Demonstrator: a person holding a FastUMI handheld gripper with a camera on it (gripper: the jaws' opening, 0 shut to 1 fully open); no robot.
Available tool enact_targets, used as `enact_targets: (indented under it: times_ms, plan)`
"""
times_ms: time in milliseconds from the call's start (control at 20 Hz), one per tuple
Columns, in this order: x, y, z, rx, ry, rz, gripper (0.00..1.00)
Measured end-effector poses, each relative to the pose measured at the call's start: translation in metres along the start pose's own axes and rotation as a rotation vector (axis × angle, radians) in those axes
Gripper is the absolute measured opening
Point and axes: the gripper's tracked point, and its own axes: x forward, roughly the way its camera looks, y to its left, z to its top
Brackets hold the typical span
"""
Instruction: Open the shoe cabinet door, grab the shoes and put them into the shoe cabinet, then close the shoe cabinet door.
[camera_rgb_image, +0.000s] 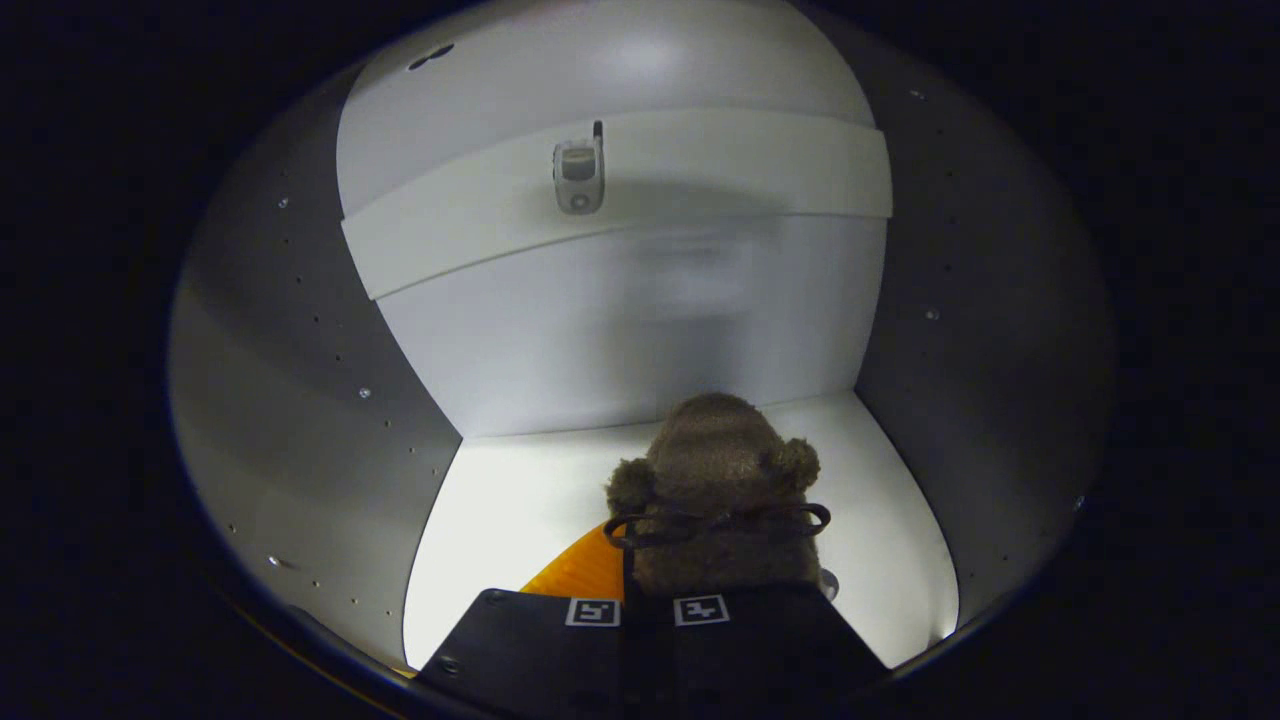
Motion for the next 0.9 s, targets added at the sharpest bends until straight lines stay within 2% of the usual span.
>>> enact_targets:
  times_ms: [150,250,400,500,600,700,900]
  plan:
    - [-0.002,0.005,0.002,-0.042,-0.012,0.001,0.06]
    - [-0.002,0.005,-0.002,-0.061,-0.009,-0.005,0.29]
    - [-0.013,0.005,-0.002,-0.06,-0.019,-0.015,0.52]
    - [-0.024,0.005,-0.005,-0.059,-0.033,-0.02,0.58]
    - [-0.037,0.003,-0.006,-0.062,-0.052,-0.035,0.58]
    - [-0.05,0.004,-0.005,-0.059,-0.076,-0.042,0.74]
    - [-0.091,0.007,-0.006,-0.044,-0.125,-0.049,0.8]
